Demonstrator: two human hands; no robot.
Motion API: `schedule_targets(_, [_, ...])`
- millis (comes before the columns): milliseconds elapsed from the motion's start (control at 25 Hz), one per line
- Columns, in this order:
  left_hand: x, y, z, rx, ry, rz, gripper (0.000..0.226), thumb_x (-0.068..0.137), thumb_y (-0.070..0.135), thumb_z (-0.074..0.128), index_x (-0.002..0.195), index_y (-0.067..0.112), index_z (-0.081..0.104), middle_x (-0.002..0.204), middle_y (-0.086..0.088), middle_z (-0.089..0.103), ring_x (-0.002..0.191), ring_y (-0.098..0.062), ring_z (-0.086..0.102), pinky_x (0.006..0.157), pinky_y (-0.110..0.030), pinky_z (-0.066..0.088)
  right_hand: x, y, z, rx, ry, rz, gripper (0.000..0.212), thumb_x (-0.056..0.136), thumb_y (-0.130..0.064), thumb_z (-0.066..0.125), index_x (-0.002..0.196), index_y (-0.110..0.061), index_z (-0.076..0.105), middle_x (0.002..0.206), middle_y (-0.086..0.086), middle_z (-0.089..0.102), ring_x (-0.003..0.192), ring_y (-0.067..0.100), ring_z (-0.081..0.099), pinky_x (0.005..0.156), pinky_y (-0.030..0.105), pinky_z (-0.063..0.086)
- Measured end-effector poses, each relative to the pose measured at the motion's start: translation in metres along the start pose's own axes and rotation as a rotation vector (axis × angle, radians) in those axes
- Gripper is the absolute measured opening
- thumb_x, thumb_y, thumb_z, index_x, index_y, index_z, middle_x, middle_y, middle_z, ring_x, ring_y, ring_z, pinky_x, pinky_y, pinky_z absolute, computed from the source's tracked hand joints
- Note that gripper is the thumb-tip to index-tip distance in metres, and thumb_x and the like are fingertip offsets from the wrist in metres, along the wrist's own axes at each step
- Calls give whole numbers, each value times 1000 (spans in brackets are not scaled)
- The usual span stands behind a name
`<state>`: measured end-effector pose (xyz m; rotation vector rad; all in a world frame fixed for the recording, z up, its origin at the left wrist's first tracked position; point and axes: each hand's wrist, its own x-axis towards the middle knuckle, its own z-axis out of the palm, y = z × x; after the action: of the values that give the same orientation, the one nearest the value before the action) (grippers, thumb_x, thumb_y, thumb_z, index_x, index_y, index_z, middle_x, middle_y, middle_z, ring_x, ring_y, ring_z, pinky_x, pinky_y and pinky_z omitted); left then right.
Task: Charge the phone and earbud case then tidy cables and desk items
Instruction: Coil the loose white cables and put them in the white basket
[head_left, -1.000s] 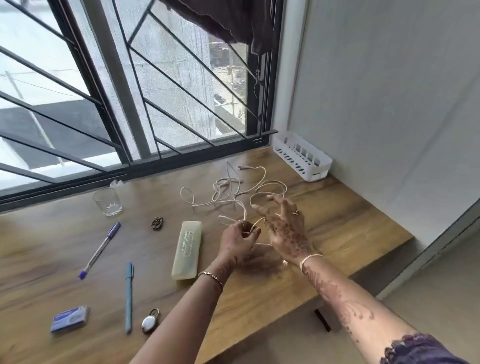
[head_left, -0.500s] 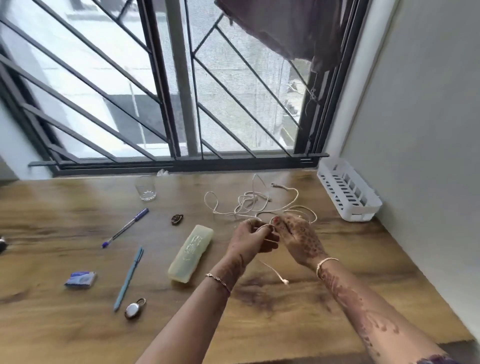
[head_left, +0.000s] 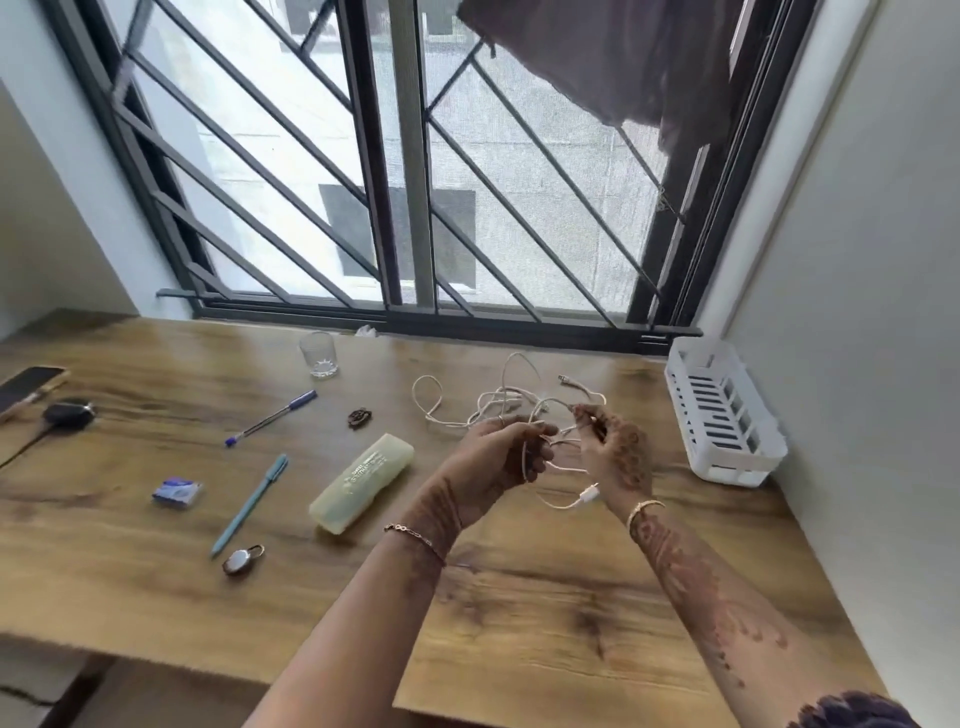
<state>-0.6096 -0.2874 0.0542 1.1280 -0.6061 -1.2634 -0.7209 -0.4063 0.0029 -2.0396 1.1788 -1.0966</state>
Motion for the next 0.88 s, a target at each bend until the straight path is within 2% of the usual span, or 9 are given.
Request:
schedule_targets(120, [3,11,5,-180,-32,18,11,85,15,59,86,7,66,58,-2,59,50,-11,54,48,-18,47,6,13,-9,-90,-82,-51,17,90,-29,63,95,-19,76,81,6,74,77,24,67,71,35,53])
schedule_targets(200, [12,18,9,-293,-26,20,14,78,19,62,85,7,66,59,-1,60,50,-10,57,48,-19,50,7,23,-8,-131,-126,-72,16,89,-31,64,94,-22,75,81,3,72,77,23,66,68,33,51])
schedule_targets(360, [34,21,15,-447,-78,85,16,79,18,56,78,10,70,70,-2,68,75,-17,68,78,-28,54,9,30,-7,-222,-128,-61,17,90,-37,62,96,-26,74,88,-5,75,81,16,69,68,30,54])
schedule_targets(400, [40,22,14,-476,-106,104,20,82,22,56,76,10,71,73,-3,69,79,-19,69,81,-31,54,10,31,-8,-249,-128,-59,17,90,-36,62,96,-27,74,89,-7,75,82,15,69,68,29,53])
schedule_targets(480, [49,24,12,-513,-121,123,26,89,29,53,80,9,67,67,-2,66,75,-19,69,79,-33,58,7,32,-11,-293,-165,-63,15,90,-34,62,96,-29,74,91,-10,75,83,13,69,70,26,52])
schedule_targets(520, [54,25,11,-519,-102,127,27,93,30,50,84,8,65,60,0,62,66,-16,67,76,-33,58,4,30,-13,-301,-204,-69,14,89,-34,62,95,-30,74,91,-11,74,83,12,68,70,25,52])
schedule_targets(640, [70,30,5,-475,-81,150,31,99,30,40,103,6,59,49,8,42,42,-5,44,66,-24,56,-10,14,-21,-264,-377,-153,14,88,-37,63,94,-31,74,87,-12,74,80,3,66,74,24,53])
schedule_targets(720, [82,33,1,-411,-90,151,31,100,26,39,113,5,57,54,8,41,43,-4,39,64,-21,52,-15,-5,-25,-242,-464,-215,16,88,-40,62,94,-31,74,86,-12,73,82,2,65,75,24,52])
schedule_targets(880, [101,24,-13,-175,-78,137,25,99,17,39,111,3,57,59,4,53,48,-4,48,60,-18,49,0,-37,-35,-250,-484,-282,19,88,-44,60,86,-29,71,63,-17,60,62,-1,55,63,19,44])
